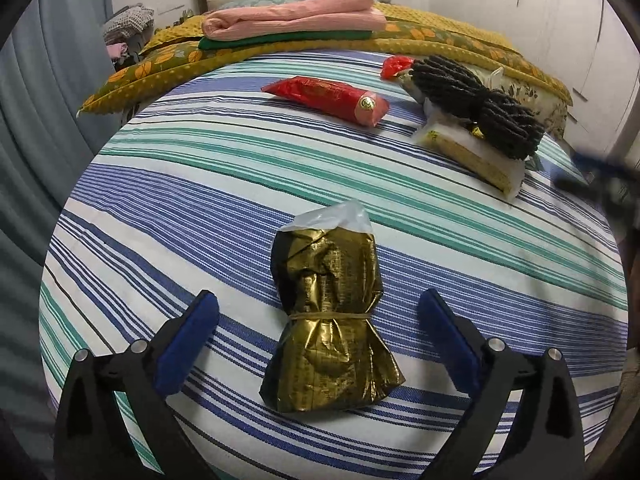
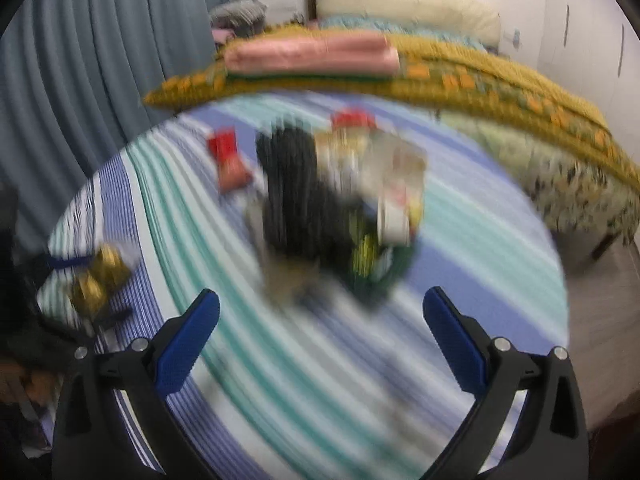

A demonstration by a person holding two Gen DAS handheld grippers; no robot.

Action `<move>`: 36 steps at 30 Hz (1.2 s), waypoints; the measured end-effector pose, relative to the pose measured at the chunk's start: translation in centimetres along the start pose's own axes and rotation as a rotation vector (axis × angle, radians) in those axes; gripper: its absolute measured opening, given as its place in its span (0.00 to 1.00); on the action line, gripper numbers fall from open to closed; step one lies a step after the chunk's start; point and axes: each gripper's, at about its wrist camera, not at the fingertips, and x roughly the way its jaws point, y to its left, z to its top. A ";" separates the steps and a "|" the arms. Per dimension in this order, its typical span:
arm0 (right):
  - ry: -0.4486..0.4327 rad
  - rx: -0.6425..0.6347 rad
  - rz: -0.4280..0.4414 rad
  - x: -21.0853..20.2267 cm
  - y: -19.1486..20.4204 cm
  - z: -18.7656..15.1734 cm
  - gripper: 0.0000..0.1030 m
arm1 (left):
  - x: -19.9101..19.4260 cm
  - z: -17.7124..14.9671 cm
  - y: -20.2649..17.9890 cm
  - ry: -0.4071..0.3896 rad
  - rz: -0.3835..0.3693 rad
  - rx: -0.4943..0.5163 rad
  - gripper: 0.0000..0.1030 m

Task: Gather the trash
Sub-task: 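Move the right tool to the black mesh bundle, then grasp the black mesh bundle with the right tool while the left tool holds the gold bundle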

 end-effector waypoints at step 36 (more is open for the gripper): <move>0.077 0.103 0.004 -2.1 4.4 -9.9 0.83 | 0.0 0.1 0.0 -0.001 0.001 0.000 0.95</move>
